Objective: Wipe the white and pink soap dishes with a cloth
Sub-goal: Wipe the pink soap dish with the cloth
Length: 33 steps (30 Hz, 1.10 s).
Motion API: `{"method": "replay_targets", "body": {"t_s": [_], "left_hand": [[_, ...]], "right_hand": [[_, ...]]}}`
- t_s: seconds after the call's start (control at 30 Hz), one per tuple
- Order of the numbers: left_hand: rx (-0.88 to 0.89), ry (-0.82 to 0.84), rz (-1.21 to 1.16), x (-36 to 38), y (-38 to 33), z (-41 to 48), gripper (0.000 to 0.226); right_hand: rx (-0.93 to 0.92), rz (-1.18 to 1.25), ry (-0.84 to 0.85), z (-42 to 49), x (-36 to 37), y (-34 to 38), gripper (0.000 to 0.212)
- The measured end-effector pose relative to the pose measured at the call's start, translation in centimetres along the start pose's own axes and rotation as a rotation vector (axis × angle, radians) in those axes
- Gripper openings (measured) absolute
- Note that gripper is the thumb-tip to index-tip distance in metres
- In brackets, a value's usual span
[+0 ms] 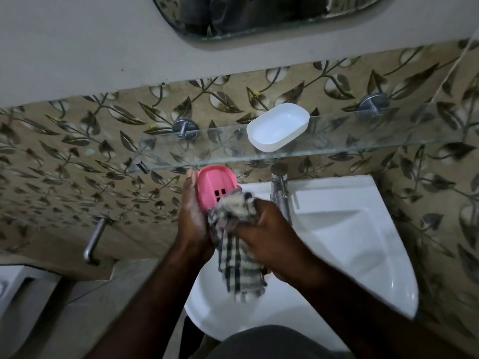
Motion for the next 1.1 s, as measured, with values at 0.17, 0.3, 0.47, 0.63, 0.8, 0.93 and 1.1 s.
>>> {"method": "replay_targets", "body": {"t_s": [0.17, 0.3, 0.47, 0.63, 0.8, 0.93, 1.1], "left_hand": [[-0.092, 0.150, -0.155, 1.0, 0.7, -0.4, 0.083], [-0.130, 0.160, -0.179, -0.2, 1.2, 0.2, 0.087], [-0.155, 0.158, -0.119, -0.8, 2.0, 0.4, 0.080], [-0.159, 0.128, -0.025, 0.2, 3.5, 0.5, 0.067], [-0.129, 0.087, 0.075, -0.8, 3.9, -0.4, 0.037], [0.085, 0.071, -0.027, -0.2, 1.4, 0.3, 0.051], [0.069, 0.005, -0.012, 0.1, 1.0, 0.1, 0.049]], "right_hand": [[0.031, 0.538, -0.152, 1.3, -2.9, 0.6, 0.022], [0.023, 0.559, -0.184, 1.3, -5.9, 0.5, 0.031], [-0.034, 0.210, -0.359, 0.4, -8.4, 0.7, 0.024], [-0.302, -0.473, -0.262, -1.8, -2.3, 2.9, 0.028], [-0.499, -0.784, -0.189, -1.7, 1.7, 3.9, 0.045], [-0.609, -0.936, -0.234, -1.0, 2.2, 5.1, 0.043], [-0.535, -0.919, -0.366, 0.9, 0.4, 5.2, 0.042]]}}
Point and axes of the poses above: each hand's wrist, its own z-axis towards the middle knuckle, its own x-axis out of the palm, y = z × x, the point moved 7 cm from there along z, towards the middle knuckle, and after that the axes turned 8 degrees about x, right-handed, at the moved point
